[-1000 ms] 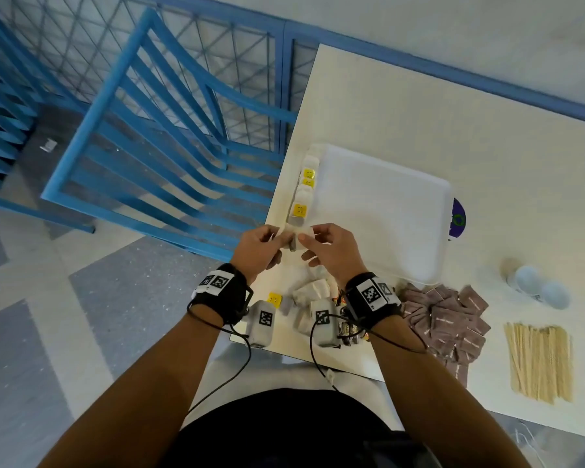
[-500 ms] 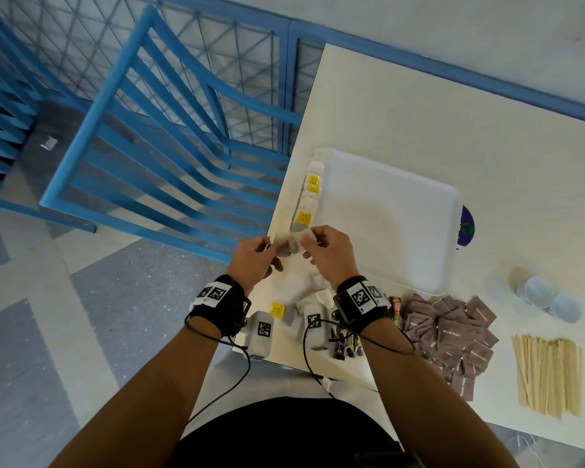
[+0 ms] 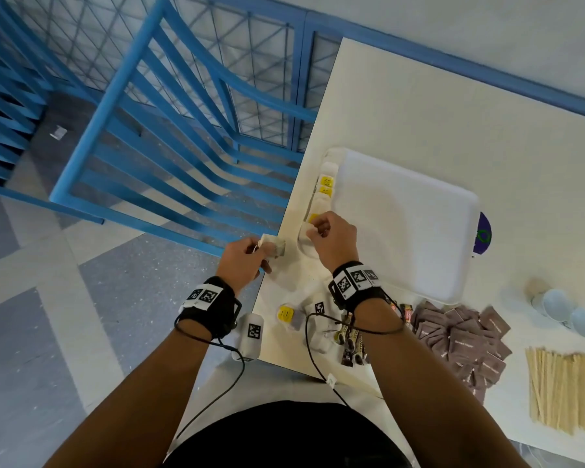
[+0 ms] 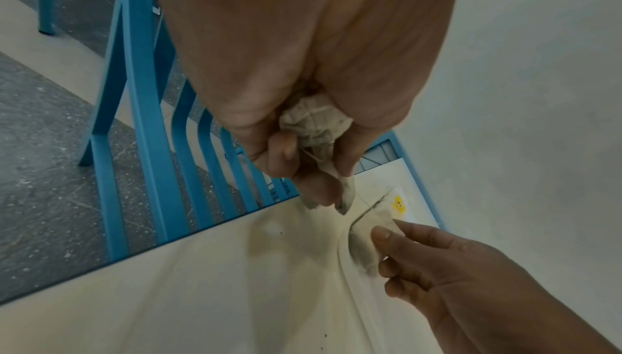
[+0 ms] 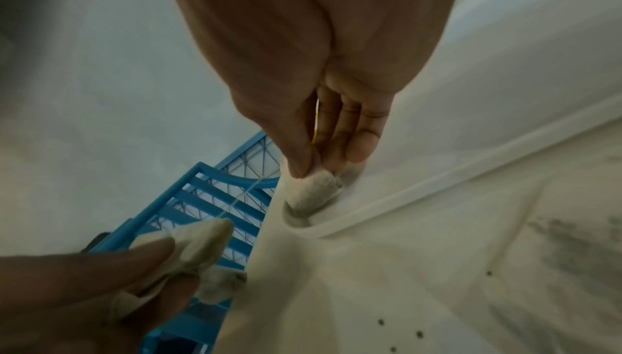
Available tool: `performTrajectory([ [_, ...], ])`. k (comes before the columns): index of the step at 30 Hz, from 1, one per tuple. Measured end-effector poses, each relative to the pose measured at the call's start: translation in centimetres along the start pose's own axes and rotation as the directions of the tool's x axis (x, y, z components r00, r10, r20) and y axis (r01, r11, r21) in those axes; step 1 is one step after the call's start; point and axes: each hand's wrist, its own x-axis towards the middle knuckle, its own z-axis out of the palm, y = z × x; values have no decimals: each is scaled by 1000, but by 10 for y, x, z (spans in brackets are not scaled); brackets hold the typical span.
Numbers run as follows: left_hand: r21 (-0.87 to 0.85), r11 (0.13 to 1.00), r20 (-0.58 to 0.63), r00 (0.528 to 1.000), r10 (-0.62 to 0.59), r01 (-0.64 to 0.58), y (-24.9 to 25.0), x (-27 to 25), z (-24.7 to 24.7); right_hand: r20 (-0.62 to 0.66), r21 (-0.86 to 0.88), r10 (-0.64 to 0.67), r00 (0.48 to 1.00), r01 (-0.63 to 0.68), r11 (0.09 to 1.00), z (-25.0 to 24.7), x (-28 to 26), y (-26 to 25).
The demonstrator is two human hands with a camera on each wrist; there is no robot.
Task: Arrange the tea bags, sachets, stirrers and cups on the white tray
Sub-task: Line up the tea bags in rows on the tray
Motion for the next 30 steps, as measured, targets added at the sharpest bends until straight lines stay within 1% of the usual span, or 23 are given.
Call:
performTrajectory([
  [4,21,1000,13,1000,-7,7,0,-1,2,-70,-5,-33,997,33,999,1,1,2],
  [9,19,1000,14,1000,-7,6,4,-4,7,-145,55,10,989,-2,999,-1,-1,9],
  [13,-19,1000,19,1000,-12,12,8,-6,9,-141,104,66,988,-51,993,-3,-8,10],
  [17,-74,997,-19,1000,-10,8,9,-7,7,-109,99,140,984,-129,987,-1,-14,11],
  [22,-39,999,-52,998,33,-35,18,-12,3,-74,45,163,984,-160,986,1,-13,11],
  [26,-13,995,-12,995,96,-96,32,-14,5,-92,53,179,980,-174,983,-1,-10,11],
  [30,-92,987,32,990,135,-132,49,-14,14,-93,36,168,981,-165,986,-5,-6,9],
])
